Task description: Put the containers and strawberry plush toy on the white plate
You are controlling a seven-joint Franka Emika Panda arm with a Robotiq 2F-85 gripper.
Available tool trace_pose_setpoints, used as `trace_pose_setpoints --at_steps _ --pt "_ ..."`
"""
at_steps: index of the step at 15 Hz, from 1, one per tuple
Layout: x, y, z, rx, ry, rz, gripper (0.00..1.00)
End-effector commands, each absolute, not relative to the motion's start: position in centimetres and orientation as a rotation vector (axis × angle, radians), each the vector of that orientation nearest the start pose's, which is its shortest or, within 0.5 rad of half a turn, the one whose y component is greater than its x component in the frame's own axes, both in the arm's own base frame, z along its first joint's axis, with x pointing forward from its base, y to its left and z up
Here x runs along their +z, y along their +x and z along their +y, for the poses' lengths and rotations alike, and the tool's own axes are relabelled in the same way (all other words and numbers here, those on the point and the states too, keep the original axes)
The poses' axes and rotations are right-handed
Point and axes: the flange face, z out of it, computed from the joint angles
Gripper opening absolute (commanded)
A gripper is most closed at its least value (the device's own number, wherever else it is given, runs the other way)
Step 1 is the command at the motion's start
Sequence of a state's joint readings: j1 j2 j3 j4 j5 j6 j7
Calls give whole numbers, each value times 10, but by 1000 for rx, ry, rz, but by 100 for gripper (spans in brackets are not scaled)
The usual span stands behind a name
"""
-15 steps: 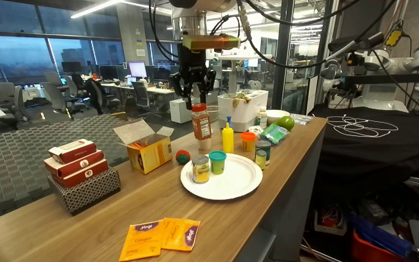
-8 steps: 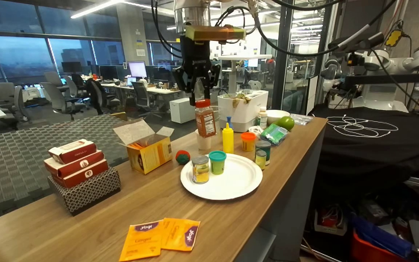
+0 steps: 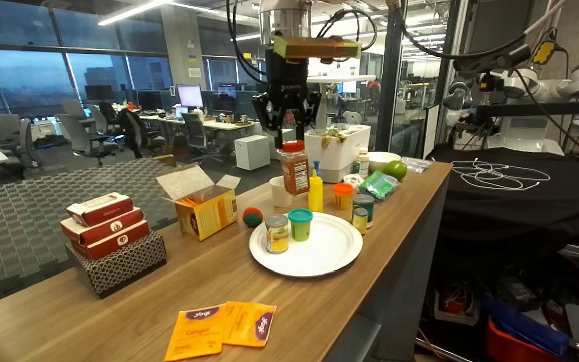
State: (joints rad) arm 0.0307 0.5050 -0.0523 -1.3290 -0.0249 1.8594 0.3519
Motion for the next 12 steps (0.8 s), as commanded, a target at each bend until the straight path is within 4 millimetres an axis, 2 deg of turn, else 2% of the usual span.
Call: trace_pose_setpoints --at_steps 1,4,8,12 --pt "459 668 -12 -148 -3117 650 23" --pt "455 641 -14 -180 -3112 700 23" --pt "437 605 -14 -191 -3125 701 23" --pt "416 605 -15 -298 -3104 613 23"
